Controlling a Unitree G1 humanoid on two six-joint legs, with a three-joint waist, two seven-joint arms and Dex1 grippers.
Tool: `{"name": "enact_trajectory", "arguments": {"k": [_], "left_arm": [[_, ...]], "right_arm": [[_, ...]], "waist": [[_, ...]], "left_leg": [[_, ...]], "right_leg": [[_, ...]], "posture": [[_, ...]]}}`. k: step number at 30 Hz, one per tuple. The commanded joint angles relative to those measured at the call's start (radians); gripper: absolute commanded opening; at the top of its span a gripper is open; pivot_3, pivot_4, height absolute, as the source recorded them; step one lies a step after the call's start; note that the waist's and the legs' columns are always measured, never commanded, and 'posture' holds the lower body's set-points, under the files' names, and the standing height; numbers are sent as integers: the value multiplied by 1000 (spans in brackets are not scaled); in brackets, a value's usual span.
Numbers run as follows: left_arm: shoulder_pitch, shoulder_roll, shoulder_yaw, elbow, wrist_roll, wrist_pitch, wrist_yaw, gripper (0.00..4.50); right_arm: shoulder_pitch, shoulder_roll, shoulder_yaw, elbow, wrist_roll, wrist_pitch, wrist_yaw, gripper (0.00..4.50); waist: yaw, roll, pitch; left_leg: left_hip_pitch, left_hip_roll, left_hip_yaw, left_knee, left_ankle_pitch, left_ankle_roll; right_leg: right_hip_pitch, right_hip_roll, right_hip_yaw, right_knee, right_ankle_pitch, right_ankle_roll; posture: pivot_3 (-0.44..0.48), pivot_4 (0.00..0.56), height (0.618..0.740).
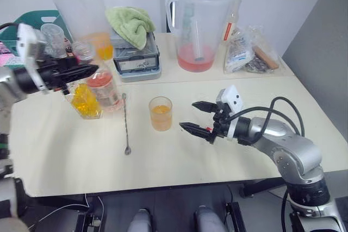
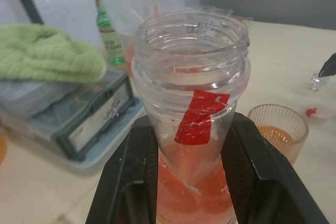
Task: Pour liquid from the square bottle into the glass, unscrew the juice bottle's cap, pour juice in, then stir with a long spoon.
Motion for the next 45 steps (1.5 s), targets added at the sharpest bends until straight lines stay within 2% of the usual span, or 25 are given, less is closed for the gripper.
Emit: {"name": "enact_trajectory", "arguments": {"k": [1, 3, 7, 11, 18, 23, 28, 34, 42, 44, 45], "left_arm": [[129, 60, 204, -83, -64, 79, -12, 1332], [215, 76, 277, -101, -73, 108, -23, 1332], [316, 98, 356, -81, -42, 106, -25, 1332], [337, 123, 367, 1, 9, 52, -26, 1332], [98, 141, 199, 286, 160, -148, -10, 1332], [-131, 81, 57, 504, 285, -287, 24, 1332], [-291, 20, -4, 708, 378, -428, 100, 1332], [-334, -23, -12, 850, 422, -522, 149, 1332], [-330, -21, 19, 898, 411, -474, 144, 1332], [-338, -13, 42, 903, 399, -466, 152, 2190], [-340, -9, 49, 903, 397, -465, 152, 2451]], "right_arm": [[-38, -36, 8, 29, 22, -60, 145, 4460], [-53, -47, 18, 53, 16, -74, 194, 4460], [-77, -46, 36, 87, 2, -94, 239, 4460], [-90, -33, 49, 97, -9, -102, 246, 4460], [-72, -13, 56, 73, -26, -97, 211, 4460], [-45, -4, 52, 31, -20, -80, 178, 4460], [-29, 1, 44, 1, -12, -64, 143, 4460], [-15, -3, 37, -23, -4, -47, 113, 4460], [-9, -12, 27, -32, 8, -36, 95, 4460], [-10, -12, 28, -28, 8, -37, 93, 4500], [-10, -12, 28, -27, 7, -38, 92, 4500]], "waist": [[7, 0, 0], [9, 0, 0], [20, 0, 0], [38, -1, 0], [52, -3, 0], [56, -4, 0], [47, -4, 0], [30, -5, -1], [31, -5, -1], [31, -5, -1], [31, -5, -1]], "left_leg": [[0, 0, 0, 0, 0, 0], [0, 1, 1, 0, 0, 0], [0, 1, 1, 0, 0, 0], [0, 1, 1, 0, 0, 0], [-1, 0, 1, 1, 0, -1], [-1, 0, 1, 1, 0, -1], [-1, 0, 1, 1, 0, -1], [-1, 0, 1, 0, 0, -1], [-1, 0, 1, 1, 1, -1], [-1, 0, 1, 1, 1, -1], [-1, 0, 1, 1, 1, -1]], "right_leg": [[0, 0, 0, -1, 0, 0], [0, 0, 1, -2, 0, 0], [0, 0, 0, -2, 0, 0], [0, 0, 0, -3, 0, 0], [0, 0, 0, -2, 0, 0], [0, 0, 0, -2, 0, 0], [-1, 0, -1, -1, 0, 0], [-2, 0, -1, 1, 0, 0], [-5, 0, -1, 7, 0, 0], [-5, 0, -1, 7, 0, 0], [-5, 0, -1, 7, 0, 0]], "posture": [[0, 150, 740], [0, 150, 740], [0, 150, 740], [0, 150, 740], [0, 150, 740], [0, 150, 740], [0, 150, 740], [0, 150, 740], [0, 150, 740], [0, 150, 740], [0, 150, 740]]}}
